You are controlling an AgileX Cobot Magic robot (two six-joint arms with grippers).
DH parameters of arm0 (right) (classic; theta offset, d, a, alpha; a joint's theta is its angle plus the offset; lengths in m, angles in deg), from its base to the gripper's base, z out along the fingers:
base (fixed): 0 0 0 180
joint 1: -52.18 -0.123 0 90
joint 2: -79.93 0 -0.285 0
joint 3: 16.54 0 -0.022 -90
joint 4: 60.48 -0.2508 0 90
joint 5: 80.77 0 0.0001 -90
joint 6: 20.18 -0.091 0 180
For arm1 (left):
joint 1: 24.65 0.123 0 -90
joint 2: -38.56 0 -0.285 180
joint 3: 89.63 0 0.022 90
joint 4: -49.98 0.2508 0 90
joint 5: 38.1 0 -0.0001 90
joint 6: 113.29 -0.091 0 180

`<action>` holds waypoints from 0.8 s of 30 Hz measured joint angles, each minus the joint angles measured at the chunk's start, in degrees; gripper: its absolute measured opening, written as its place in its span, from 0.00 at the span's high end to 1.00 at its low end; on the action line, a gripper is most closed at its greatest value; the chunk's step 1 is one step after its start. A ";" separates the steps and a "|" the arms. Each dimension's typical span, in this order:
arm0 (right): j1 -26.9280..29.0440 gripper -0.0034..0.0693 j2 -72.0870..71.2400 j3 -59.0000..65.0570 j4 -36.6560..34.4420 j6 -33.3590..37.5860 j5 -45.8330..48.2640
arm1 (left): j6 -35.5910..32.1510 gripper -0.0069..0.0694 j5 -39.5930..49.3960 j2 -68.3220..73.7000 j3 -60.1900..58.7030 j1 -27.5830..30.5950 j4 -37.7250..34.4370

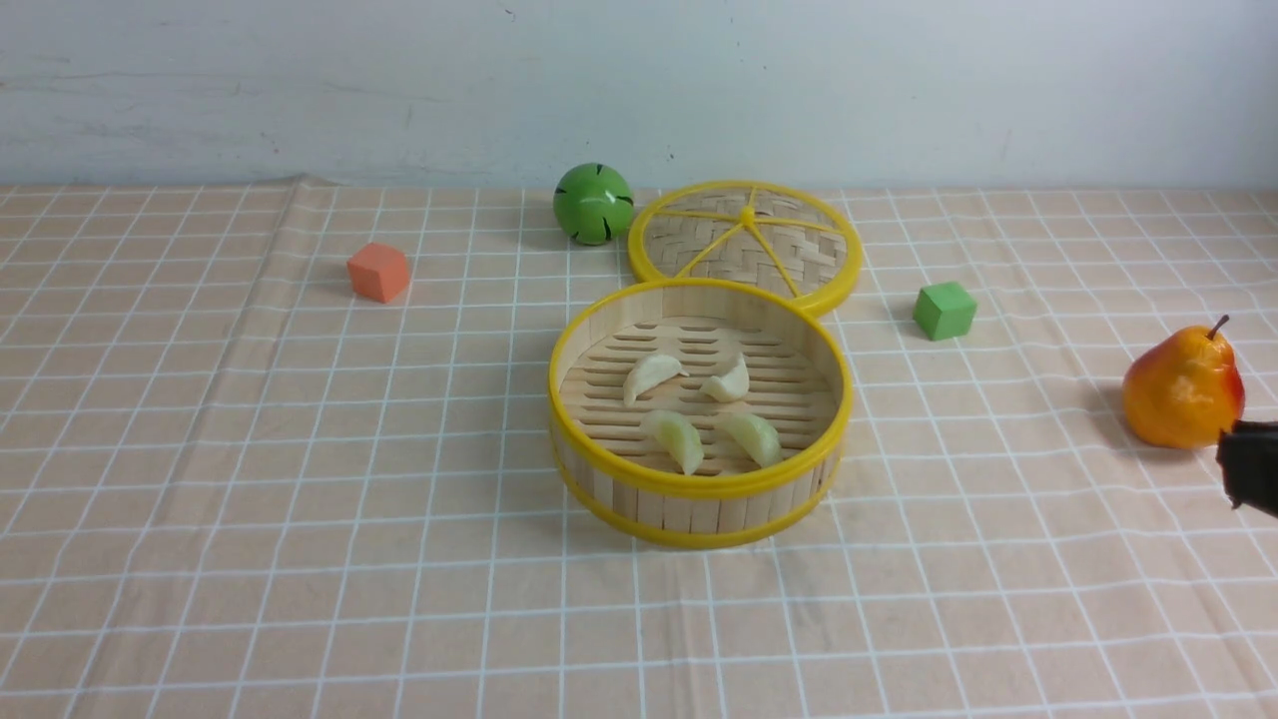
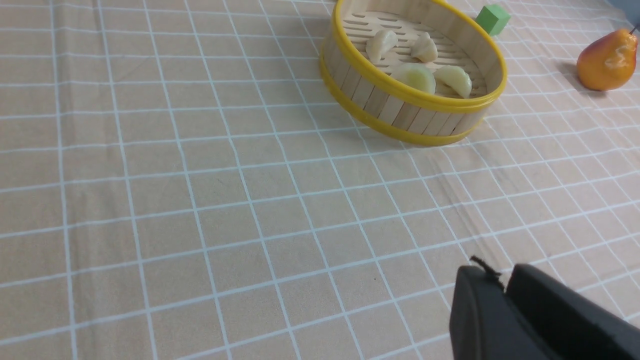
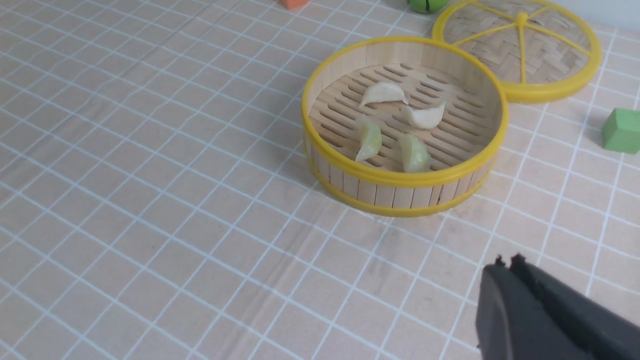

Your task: Put the dumplings into the steamer on the table with the brown tablecloth.

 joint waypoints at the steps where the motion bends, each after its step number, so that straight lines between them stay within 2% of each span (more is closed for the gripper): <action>1: 0.00 0.98 0.00 0.05 0.05 0.00 0.00 | 0.00 0.81 0.00 0.00 0.00 0.00 0.00; 8: 0.00 0.98 0.00 0.70 1.73 0.00 -2.23 | 0.00 0.81 0.00 0.00 0.00 0.00 0.00; 12: 0.00 0.98 -1.78 4.51 3.26 0.00 -8.19 | 0.00 0.81 0.00 0.00 0.00 0.00 0.00; 14: 1.11 0.98 -5.67 10.59 4.95 0.00 -14.54 | 0.00 0.81 0.00 0.00 0.00 0.00 0.00; 18: 5.83 0.98 -12.39 18.73 5.64 0.00 -20.88 | 0.00 0.81 0.00 0.00 0.00 0.00 0.00; 21: 15.18 0.98 -21.91 28.65 5.99 0.00 -25.09 | 0.00 0.81 0.00 0.00 0.00 0.00 0.00; 22: 15.70 0.98 -22.43 29.62 6.05 0.00 -25.21 | 0.00 0.81 0.00 0.00 0.00 0.00 0.00; 23: 19.79 0.98 -26.44 32.89 6.21 -1.00 -26.01 | 0.00 0.80 0.00 0.00 0.00 0.00 0.00; 24: 20.27 0.98 -26.92 33.34 6.21 -1.13 -26.10 | 0.00 0.80 0.00 0.00 0.00 0.00 0.00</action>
